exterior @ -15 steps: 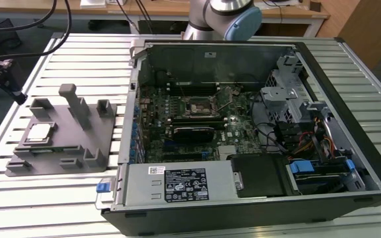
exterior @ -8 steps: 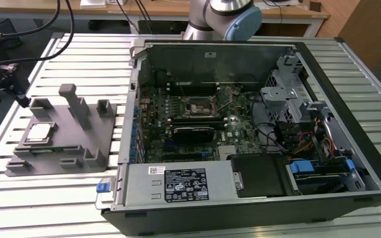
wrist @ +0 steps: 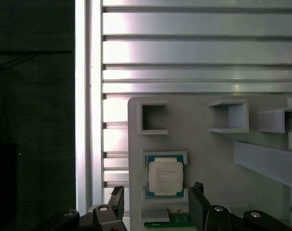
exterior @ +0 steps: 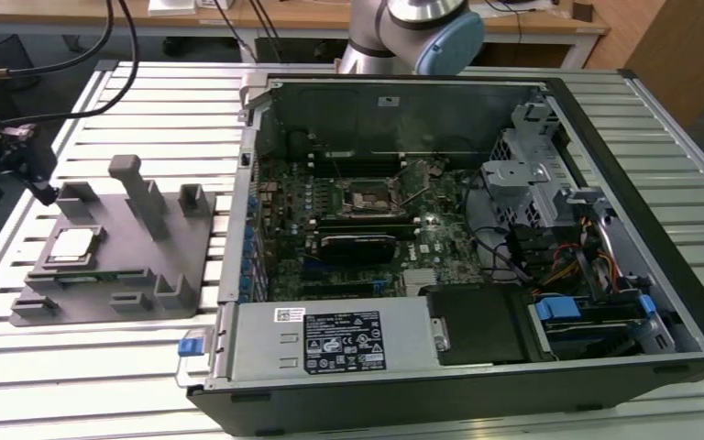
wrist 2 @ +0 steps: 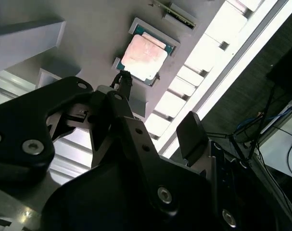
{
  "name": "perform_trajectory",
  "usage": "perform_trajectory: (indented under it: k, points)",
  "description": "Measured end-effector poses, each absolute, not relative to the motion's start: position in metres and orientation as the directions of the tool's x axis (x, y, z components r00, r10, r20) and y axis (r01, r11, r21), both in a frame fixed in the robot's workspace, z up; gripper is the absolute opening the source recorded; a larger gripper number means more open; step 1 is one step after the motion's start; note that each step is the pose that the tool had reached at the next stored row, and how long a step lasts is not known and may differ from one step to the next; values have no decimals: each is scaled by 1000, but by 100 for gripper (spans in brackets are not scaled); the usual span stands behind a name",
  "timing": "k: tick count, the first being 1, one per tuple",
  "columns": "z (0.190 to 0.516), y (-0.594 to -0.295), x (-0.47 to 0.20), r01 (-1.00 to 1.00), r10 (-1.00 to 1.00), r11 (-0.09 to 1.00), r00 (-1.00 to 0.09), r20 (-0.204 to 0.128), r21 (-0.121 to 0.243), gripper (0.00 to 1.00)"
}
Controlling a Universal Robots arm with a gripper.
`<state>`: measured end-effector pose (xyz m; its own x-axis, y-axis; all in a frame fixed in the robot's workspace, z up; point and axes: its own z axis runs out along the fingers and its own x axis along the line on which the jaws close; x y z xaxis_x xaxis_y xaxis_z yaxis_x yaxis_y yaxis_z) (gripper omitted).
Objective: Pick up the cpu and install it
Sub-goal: 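Pick up the cpu and move it towards the insertion slot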
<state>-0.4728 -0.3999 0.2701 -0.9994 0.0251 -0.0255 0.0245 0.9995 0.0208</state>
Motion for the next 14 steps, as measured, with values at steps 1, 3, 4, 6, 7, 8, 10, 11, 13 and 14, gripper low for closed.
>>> perform_trajectory:
  k: [1,3,4,6,7,8,10,11,13,14]
  points:
    - [269,-400,-471,23,23,1000,-999,-25,21,64]
    - [265,-400,-467,18,18,1000,-1000,-25,21,64]
    - [264,-400,-466,15,15,1000,-1000,-25,21,64]
    - [261,-400,-466,5,5,1000,-1000,-25,21,64]
    - [260,-400,-466,-3,-2,1000,-1000,-25,21,64]
    - [258,-400,-466,-10,-9,1000,-1000,-25,21,64]
    - [255,-400,-466,-19,-18,1000,-1000,-25,21,64]
    - [254,-400,-466,-19,-19,1000,-1000,-25,21,64]
    - [250,-400,-466,-19,-19,1000,-1000,-25,21,64]
    - [248,-400,-466,-19,-19,1000,-1000,-25,21,64]
